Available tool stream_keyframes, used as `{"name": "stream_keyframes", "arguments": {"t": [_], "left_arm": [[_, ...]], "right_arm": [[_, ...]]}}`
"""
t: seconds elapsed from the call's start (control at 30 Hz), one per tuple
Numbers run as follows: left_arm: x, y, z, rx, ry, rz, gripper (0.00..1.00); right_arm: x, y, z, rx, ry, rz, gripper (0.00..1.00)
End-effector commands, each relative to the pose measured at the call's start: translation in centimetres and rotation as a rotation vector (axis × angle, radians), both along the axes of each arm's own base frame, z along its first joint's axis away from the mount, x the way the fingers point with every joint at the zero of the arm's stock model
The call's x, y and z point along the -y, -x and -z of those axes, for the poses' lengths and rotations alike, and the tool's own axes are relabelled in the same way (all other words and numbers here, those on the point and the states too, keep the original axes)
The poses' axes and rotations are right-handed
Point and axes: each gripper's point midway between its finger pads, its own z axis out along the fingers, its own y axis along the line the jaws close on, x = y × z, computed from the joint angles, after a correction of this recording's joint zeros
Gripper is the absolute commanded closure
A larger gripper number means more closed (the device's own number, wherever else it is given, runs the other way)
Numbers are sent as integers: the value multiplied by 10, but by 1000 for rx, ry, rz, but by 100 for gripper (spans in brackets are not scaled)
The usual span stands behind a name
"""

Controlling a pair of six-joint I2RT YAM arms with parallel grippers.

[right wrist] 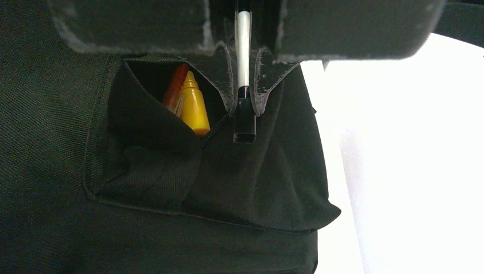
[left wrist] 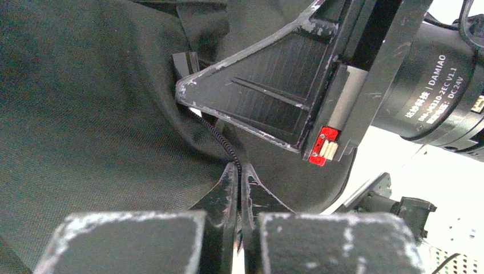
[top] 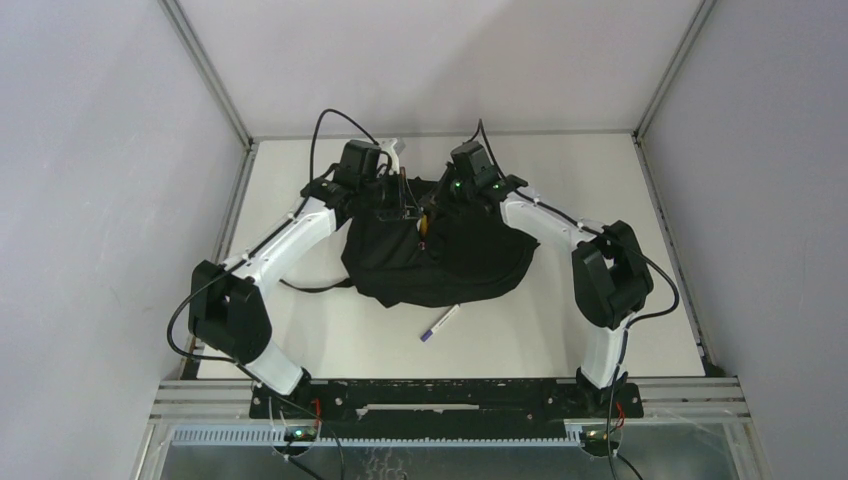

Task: Pack the student bag
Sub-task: Place the stationery in the student bag.

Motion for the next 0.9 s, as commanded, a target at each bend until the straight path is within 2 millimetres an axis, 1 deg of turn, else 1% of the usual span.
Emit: {"name": "stream_keyframes", "arguments": {"t": [0.0,0.13,0.27,0.4,0.47,0.6,0.67,0.77,0.87], "left_arm": [[10,3,-28,64,90,31,100],[7,1,-26,65,83,17,100],[5,-2,-22,60,77,7,100],[3,-4,-20,59,75,2,100],[2,-4,-20,62,75,3,100],[4,-5,-22,75,78,17,100],[3,-7,-26,108,77,17,100],[2,-17,-33,150,77,-3,100],[6,-25,-41,167,90,1,100]], "right_arm": [[-16,13,0,-16,-21,-36,100],[-11,21,1,-9,12,-22,100],[-5,31,-3,0,8,-23,100],[0,44,1,2,32,-32,100],[-3,48,2,2,36,-49,100],[-22,53,1,13,-24,-131,98],[-28,56,1,8,-38,-147,98],[-31,59,-4,21,-33,-147,97],[-24,62,-5,9,-8,-121,97]]}}
